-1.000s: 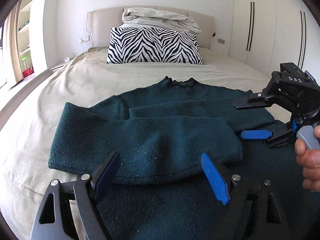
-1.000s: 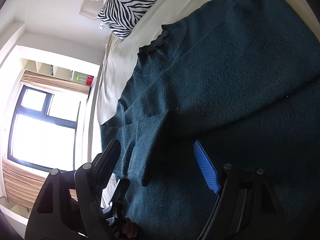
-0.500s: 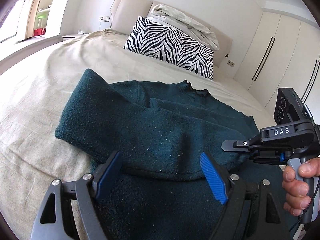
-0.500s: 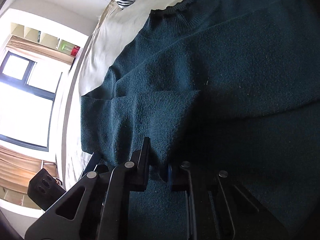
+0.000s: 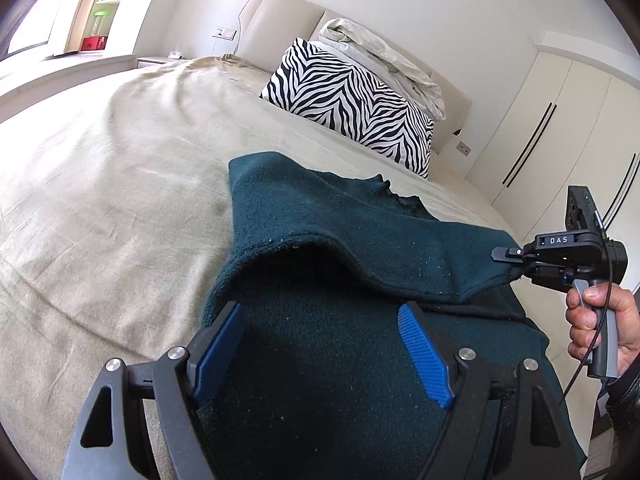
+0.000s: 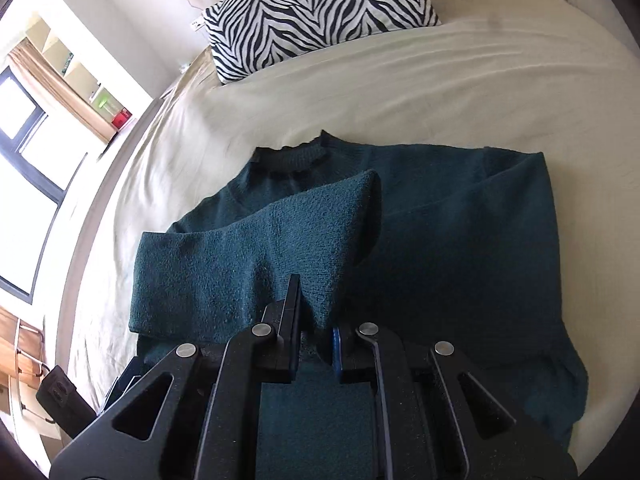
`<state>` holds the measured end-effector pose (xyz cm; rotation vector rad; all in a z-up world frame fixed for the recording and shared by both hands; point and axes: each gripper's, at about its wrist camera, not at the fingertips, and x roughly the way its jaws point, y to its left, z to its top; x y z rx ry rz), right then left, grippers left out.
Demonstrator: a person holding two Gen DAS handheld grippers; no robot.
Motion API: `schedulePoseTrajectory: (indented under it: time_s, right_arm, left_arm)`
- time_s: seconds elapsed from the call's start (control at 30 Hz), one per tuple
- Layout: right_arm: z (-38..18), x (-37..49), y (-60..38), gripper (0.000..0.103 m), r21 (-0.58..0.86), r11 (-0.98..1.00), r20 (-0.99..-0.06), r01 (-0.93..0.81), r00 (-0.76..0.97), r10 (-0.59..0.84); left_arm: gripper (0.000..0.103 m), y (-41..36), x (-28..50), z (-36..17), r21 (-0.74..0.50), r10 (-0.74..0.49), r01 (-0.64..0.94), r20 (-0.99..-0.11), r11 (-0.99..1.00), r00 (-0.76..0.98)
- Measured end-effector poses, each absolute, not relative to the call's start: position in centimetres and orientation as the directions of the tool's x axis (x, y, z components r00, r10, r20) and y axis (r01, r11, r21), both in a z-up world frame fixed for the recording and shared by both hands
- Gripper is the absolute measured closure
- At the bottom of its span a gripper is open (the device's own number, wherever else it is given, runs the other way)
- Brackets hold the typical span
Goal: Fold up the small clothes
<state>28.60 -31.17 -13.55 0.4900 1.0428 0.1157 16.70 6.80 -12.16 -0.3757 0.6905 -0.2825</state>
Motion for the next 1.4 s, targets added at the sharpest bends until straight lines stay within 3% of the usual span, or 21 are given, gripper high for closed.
schedulePoseTrajectory:
  time_s: [0.3, 0.5, 0.67, 0.8, 0.87, 1.03, 1.13, 1.23, 1.33, 1.37, 1.4]
  right_arm:
    - [-17.4, 28.1, -35.3, 0.092, 0.501, 0.843, -0.794, 0.198, 0.493, 0.356]
    - [-15.7, 27.4, -35.2, 0.092, 0.499, 0.848, -0.788, 0.178, 0.501, 0.358]
    - [-18.2, 27.8, -36.3, 0.092, 0.537, 0.809, -0.796, 0.237, 0.46, 0.394]
    - [-19.5, 27.4, -37.5, 0.091, 0.618, 0.743, -0.747, 0.257, 0.487, 0.453]
    - [-19.6, 27.2, -37.8, 0.091, 0.629, 0.734, -0.739, 0.257, 0.489, 0.463]
    - [-19.0, 26.6, -38.0, 0.09, 0.627, 0.738, -0.737, 0.249, 0.498, 0.458]
    - [-18.4, 25.6, -38.5, 0.09, 0.63, 0.732, -0.733, 0.259, 0.51, 0.45]
    - [-17.3, 24.6, -39.3, 0.089, 0.625, 0.735, -0.728, 0.264, 0.538, 0.426]
    - [-16.0, 24.2, -39.7, 0.079, 0.675, 0.706, -0.663, 0.215, 0.597, 0.451]
    - [-15.5, 24.3, -39.6, 0.071, 0.693, 0.694, -0.638, 0.196, 0.614, 0.464]
    - [-15.1, 24.3, -39.6, 0.057, 0.703, 0.687, -0.621, 0.184, 0.63, 0.466]
  left_arm:
    - [0.054, 9.7, 18.0, -11.6, -0.547, -0.427, 0.072, -0.556, 0.834, 0.713]
    - [0.057, 11.4, 20.7, -8.3, -0.527, -0.391, 0.08, -0.513, 0.846, 0.764]
    - [0.071, 9.4, 24.7, -8.4, -0.458, -0.388, 0.113, -0.567, 0.882, 0.727]
    - [0.073, 7.3, 26.9, -12.6, -0.367, -0.353, 0.108, -0.707, 0.924, 0.613]
    - [0.084, 7.6, 26.5, -13.8, -0.36, -0.348, 0.112, -0.701, 0.926, 0.623]
    - [0.084, 8.4, 26.3, -12.9, -0.377, -0.362, 0.111, -0.702, 0.92, 0.613]
    - [0.084, 10.0, 26.0, -10.8, -0.416, -0.378, 0.107, -0.652, 0.903, 0.657]
    - [0.077, 11.4, 27.5, -8.8, -0.47, -0.414, 0.111, -0.613, 0.876, 0.672]
    - [0.077, 10.4, 29.8, -8.2, -0.5, -0.477, 0.163, -0.603, 0.85, 0.639]
    - [0.077, 10.0, 30.6, -8.6, -0.506, -0.488, 0.167, -0.61, 0.846, 0.625]
    - [0.077, 9.5, 31.3, -9.1, -0.501, -0.481, 0.156, -0.625, 0.851, 0.615]
